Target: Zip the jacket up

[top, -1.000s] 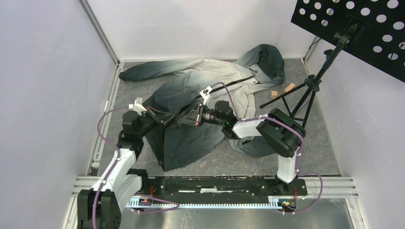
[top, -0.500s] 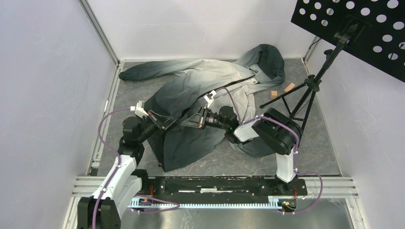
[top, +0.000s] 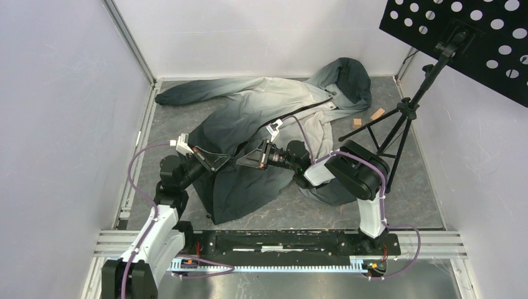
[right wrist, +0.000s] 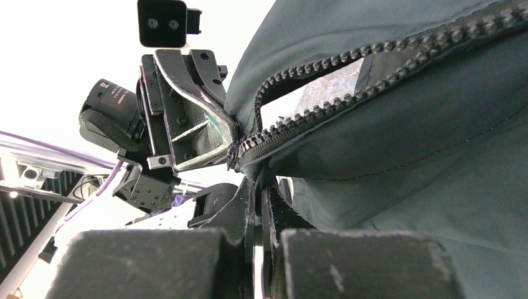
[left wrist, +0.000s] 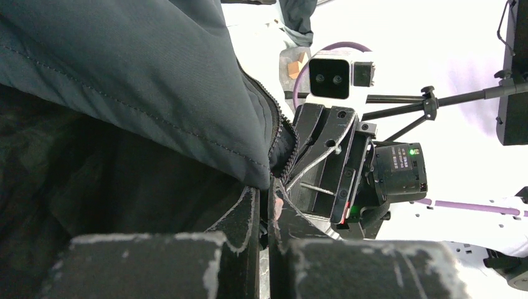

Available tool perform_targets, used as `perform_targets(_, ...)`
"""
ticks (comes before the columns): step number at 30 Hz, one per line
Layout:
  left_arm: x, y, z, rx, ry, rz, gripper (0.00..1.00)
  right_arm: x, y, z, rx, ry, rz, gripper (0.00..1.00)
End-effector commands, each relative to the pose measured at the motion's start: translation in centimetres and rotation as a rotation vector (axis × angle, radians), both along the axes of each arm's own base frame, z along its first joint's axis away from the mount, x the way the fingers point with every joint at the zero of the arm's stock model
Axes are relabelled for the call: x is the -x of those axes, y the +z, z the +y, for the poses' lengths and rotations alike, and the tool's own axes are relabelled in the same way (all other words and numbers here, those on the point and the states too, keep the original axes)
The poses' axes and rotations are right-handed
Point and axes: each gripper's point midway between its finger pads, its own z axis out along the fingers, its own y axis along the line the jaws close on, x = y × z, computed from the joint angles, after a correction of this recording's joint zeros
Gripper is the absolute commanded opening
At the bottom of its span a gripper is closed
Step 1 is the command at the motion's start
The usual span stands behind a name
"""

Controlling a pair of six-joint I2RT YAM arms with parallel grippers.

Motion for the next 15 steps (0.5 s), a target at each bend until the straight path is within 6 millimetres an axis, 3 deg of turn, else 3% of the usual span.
perform_targets(1, 0.1, 0.6, 0.1, -0.031, -0.019, -0.073, 0.02, -2.6, 2.1, -1.1, -0.076, -0.079, -0.096, 0.0)
perform_targets(11, 1.0, 0.6, -0.3, -0.016, -0.055, -0.071, 0.02, -2.9, 2.2, -1.6, -0.091, -0.11, -0.091, 0.0)
perform_targets(15, 1.3, 1.2, -0.4, 0.002, -0.054, -0.081, 0.02, -3.1, 1.3, -1.9, -0.054, -0.13, -0.087, 0.0)
